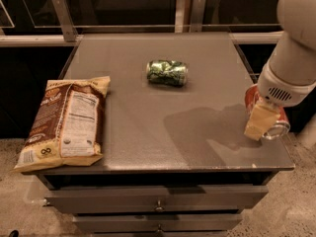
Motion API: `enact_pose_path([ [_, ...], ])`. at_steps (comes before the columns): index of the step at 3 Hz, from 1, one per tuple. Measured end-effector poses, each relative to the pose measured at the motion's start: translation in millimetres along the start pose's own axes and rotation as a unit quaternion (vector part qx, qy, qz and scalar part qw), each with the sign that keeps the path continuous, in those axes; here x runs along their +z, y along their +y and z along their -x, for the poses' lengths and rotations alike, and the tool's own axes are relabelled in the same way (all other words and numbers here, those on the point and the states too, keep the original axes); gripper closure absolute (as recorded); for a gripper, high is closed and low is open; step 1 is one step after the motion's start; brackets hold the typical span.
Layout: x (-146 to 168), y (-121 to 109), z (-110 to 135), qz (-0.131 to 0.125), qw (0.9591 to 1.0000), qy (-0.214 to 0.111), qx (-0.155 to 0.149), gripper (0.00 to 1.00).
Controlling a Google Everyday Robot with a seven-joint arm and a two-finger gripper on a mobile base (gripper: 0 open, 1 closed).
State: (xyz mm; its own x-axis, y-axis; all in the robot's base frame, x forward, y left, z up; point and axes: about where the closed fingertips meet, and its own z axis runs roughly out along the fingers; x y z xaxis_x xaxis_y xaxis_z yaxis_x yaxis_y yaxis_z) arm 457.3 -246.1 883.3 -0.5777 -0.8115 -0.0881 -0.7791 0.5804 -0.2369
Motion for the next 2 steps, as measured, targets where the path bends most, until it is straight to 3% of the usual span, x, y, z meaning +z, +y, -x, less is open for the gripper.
enact_pose_path([
  [1,-44.4,-8.1,12.3,-0.015,0.9981,-0.060,-0.007,0.89],
  [2,-48.6,-7.6,16.0,-0.014,0.9976,-0.067,-0.009,1.00],
])
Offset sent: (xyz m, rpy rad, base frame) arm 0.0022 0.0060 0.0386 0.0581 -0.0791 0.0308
